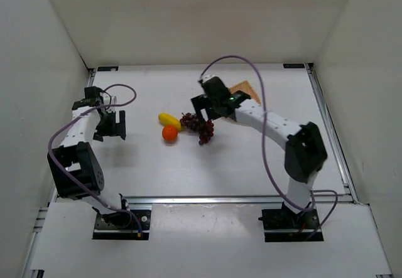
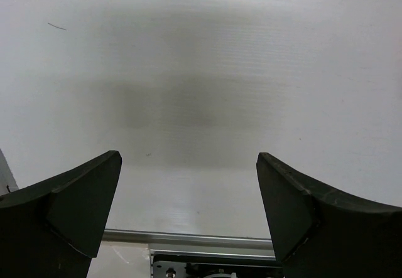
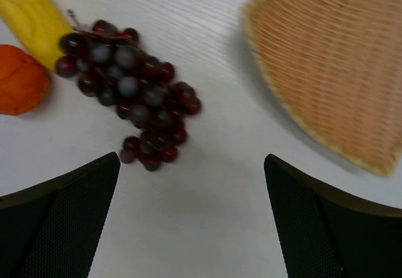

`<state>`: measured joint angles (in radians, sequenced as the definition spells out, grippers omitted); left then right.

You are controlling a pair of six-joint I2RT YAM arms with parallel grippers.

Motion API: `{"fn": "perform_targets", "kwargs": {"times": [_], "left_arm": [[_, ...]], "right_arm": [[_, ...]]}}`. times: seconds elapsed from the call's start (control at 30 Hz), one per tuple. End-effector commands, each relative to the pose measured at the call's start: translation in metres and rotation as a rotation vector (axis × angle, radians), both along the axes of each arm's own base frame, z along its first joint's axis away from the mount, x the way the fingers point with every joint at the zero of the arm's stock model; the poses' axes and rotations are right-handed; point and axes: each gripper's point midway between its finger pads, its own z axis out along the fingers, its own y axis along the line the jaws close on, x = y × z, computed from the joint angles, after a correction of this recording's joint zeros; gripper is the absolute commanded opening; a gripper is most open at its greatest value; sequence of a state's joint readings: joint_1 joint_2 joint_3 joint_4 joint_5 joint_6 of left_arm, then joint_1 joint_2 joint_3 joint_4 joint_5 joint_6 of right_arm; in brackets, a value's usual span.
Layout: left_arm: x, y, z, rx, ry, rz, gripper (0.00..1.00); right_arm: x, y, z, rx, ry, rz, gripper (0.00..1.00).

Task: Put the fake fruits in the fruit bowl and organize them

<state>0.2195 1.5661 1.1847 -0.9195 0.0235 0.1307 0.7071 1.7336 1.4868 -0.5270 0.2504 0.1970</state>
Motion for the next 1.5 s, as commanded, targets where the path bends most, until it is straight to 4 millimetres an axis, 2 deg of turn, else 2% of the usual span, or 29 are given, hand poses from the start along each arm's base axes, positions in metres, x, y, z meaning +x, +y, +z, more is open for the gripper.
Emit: {"fn": "perform_targets", "kwargs": {"times": [0.0,0.03,0.1,0.13,0.17,0.2,0.23,0.3,0.37,0.5,0.6,0.63,0.73,0.77,0.83,0.9,0.93,0.97,1.03,1.07,1.13,1.17,1.2,1.23,1.3,1.33,1.4,1.43,1.47], "left_arm": [[-0.007,-0.003,0.012,0.025,-0.034,-0.025,1.00],[-0.007,-0.003,0.012,0.025,-0.034,-0.026,1.00],[-0.010,-0.004,0.009,0.023,-0.025,-0.026,1.00],[-0.010,-0.004,0.009,0.023,-0.025,-0.026,1.00],[-0.012,-0.004,0.007,0.021,-0.016,-0.026,1.00],[-0.012,-0.007,0.006,0.021,-0.017,-0.035,1.00],[-0.012,-0.007,0.006,0.021,-0.017,-0.035,1.00],[-0.011,-0.010,0.006,0.021,-0.017,-0.044,1.00],[-0.011,-0.010,0.006,0.021,-0.017,-0.044,1.00],[-0.005,-0.012,0.012,0.022,-0.037,-0.044,1.00],[-0.005,-0.015,0.012,0.021,-0.037,-0.054,1.00],[-0.007,-0.018,0.012,0.020,-0.028,-0.063,1.00],[-0.006,-0.021,0.009,0.018,-0.019,-0.074,1.00],[-0.006,-0.023,0.009,0.018,-0.019,-0.083,1.00],[-0.005,-0.027,0.012,0.019,-0.028,-0.095,1.00],[-0.005,-0.030,0.015,0.042,-0.037,-0.111,1.00],[-0.004,-0.031,0.018,0.058,-0.044,-0.128,1.00],[-0.004,-0.036,0.018,0.057,-0.044,-0.144,1.00],[-0.006,-0.038,0.018,0.066,-0.034,-0.153,1.00],[-0.003,-0.040,0.021,0.075,-0.042,-0.162,1.00],[-0.003,-0.043,0.021,0.075,-0.043,-0.172,1.00],[-0.003,-0.046,0.021,0.075,-0.043,-0.183,1.00],[-0.003,-0.046,0.021,0.075,-0.043,-0.183,1.00],[-0.002,-0.050,0.021,0.072,-0.044,-0.188,1.00],[-0.004,-0.053,0.018,0.078,-0.025,-0.200,1.00],[-0.004,-0.057,0.018,0.078,-0.026,-0.215,1.00],[-0.001,-0.064,0.021,0.069,-0.031,-0.235,1.00],[-0.003,-0.072,0.020,0.054,-0.022,-0.257,1.00],[-0.003,-0.080,0.024,0.043,-0.026,-0.290,1.00]], "right_arm": [[0.001,0.050,-0.018,-0.063,0.006,0.137,1.00],[0.005,0.070,-0.029,-0.075,0.018,0.159,1.00],[0.012,0.078,-0.042,-0.102,0.042,0.129,1.00],[0.017,0.080,-0.064,-0.138,0.070,0.111,1.00],[0.027,0.088,-0.055,-0.119,0.050,0.083,1.00],[0.030,0.085,-0.060,-0.150,0.056,0.070,1.00],[0.034,0.082,-0.074,-0.189,0.063,0.053,1.00],[0.042,0.073,-0.077,-0.257,0.023,-0.004,1.00],[0.043,0.067,-0.088,-0.294,0.030,-0.026,1.00],[0.033,0.070,-0.108,-0.298,0.087,0.019,1.00],[0.020,0.079,-0.124,-0.269,0.158,0.080,0.86],[0.017,0.079,-0.128,-0.267,0.174,0.089,0.69],[0.013,0.077,-0.128,-0.260,0.186,0.085,0.48],[0.013,0.078,-0.128,-0.253,0.189,0.075,0.35],[0.009,0.075,-0.115,-0.233,0.176,0.067,0.24],[0.010,0.072,-0.090,-0.200,0.134,0.050,0.20],[0.005,0.068,-0.088,-0.194,0.136,0.042,0.20],[0.004,0.065,-0.064,-0.160,0.101,0.025,0.18],[0.002,0.054,-0.048,-0.132,0.076,-0.001,0.18],[0.001,0.047,-0.017,-0.077,0.040,-0.024,0.18],[0.011,0.026,0.008,-0.014,-0.004,-0.100,0.18],[0.009,0.011,0.028,0.016,-0.036,-0.133,0.17],[0.019,-0.007,0.039,0.045,-0.056,-0.184,0.17],[0.022,-0.020,0.058,0.082,-0.095,-0.220,0.17],[0.030,-0.045,0.062,0.081,-0.113,-0.291,0.16],[0.041,-0.066,0.062,0.074,-0.120,-0.345,0.16],[0.052,-0.085,0.056,0.054,-0.114,-0.387,0.16],[0.067,-0.103,0.053,0.021,-0.131,-0.451,0.16],[0.075,-0.111,0.052,-0.016,-0.149,-0.467,0.16]]}}
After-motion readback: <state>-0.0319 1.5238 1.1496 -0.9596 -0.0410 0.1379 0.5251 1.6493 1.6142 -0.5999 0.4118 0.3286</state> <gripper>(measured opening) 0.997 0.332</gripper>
